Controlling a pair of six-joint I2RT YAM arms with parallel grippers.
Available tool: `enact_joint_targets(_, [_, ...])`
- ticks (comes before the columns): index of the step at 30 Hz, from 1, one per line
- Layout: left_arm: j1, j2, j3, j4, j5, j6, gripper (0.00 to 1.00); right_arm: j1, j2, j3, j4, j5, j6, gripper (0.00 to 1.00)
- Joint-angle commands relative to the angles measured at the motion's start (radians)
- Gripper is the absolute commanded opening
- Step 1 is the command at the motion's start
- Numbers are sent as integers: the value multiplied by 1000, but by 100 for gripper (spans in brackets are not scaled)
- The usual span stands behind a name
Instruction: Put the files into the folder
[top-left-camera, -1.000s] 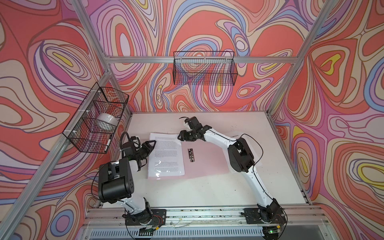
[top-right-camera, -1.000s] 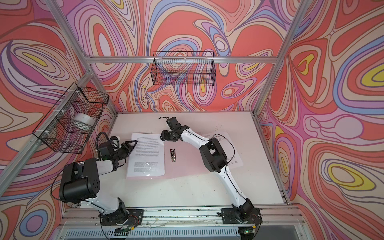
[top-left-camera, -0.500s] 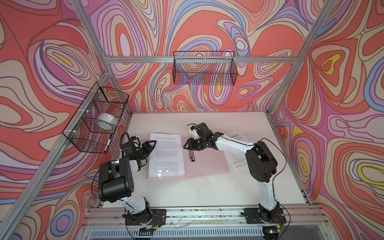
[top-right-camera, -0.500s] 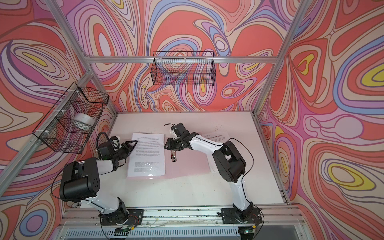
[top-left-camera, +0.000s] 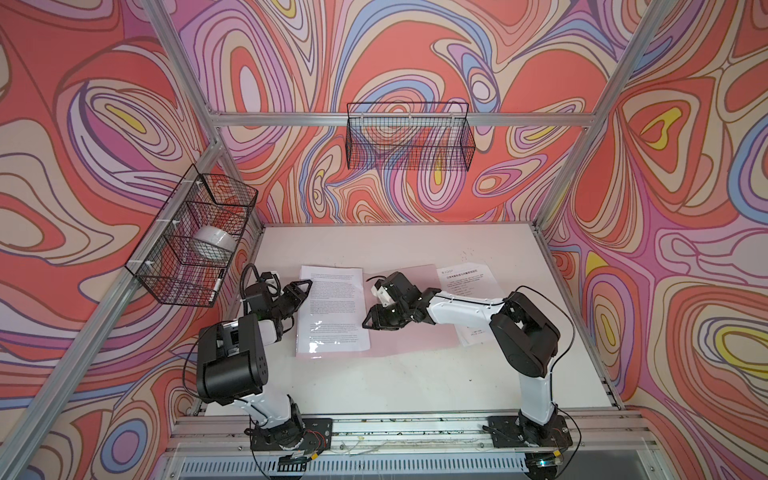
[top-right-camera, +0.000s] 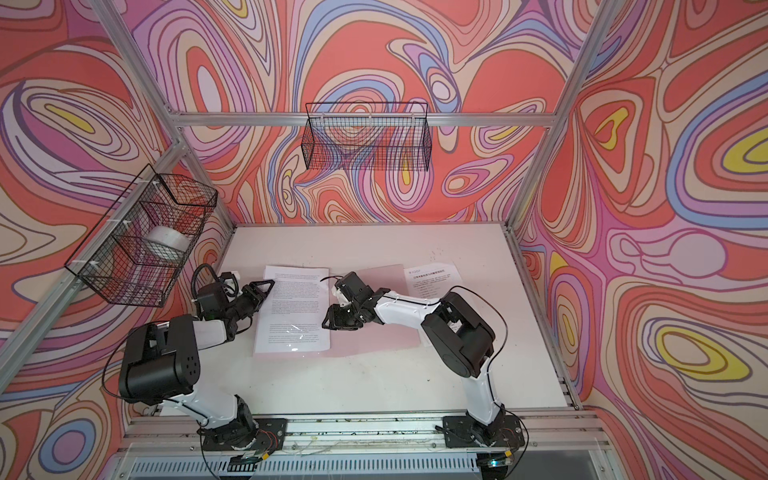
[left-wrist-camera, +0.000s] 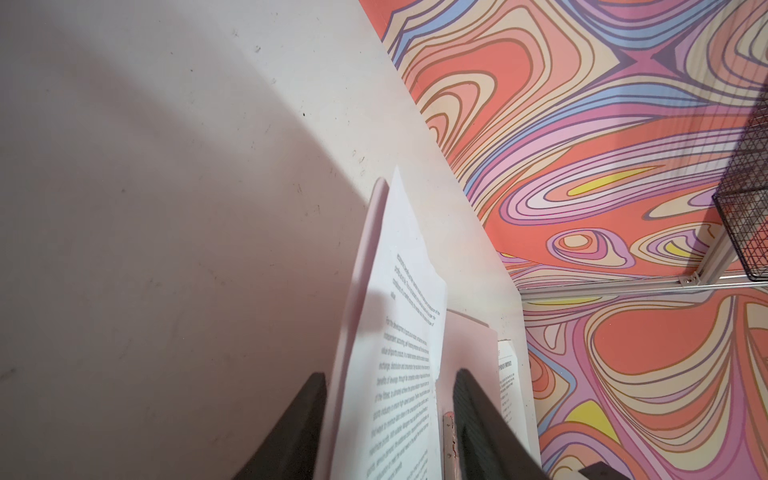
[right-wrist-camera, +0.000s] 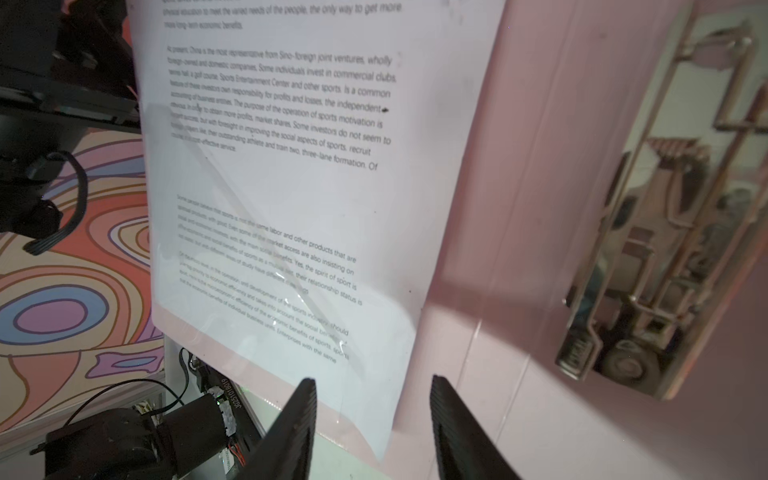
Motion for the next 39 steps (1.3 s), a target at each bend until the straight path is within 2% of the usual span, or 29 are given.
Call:
enact_joint_targets(1, [-4, -1, -9, 46, 12, -6, 50, 13, -22, -33, 37, -13, 27, 43])
enact_joint_targets(6, [-4, -4, -12, 49, 9, -6, 50, 17, -17, -80, 94, -45, 56, 40])
enact_joint_targets(11, [-3, 2, -12, 58, 11, -13, 50, 17, -2, -134, 213, -124, 114, 38])
enact_joint_targets(15, [-3, 3, -12, 61, 12, -15, 50, 17, 5, -155, 264, -153, 139, 32])
enact_joint_targets(17, [-4, 2, -12, 61, 11, -15, 50, 17, 3, -165, 285, -163, 146, 24])
enact_joint_targets(22, [-4, 2, -12, 63, 10, -15, 50, 19, 13, -173, 304, -182, 157, 18])
enact_joint_targets(27, [-4, 2, -12, 61, 10, -14, 50, 19, 27, -176, 302, -187, 160, 16])
enact_joint_targets(34, [-4, 2, -12, 61, 11, -14, 50, 21, 28, -129, 148, -102, 96, 21])
enact_joint_targets(39, [-3, 5, -12, 61, 10, -15, 50, 23, 33, -122, 154, -108, 95, 20])
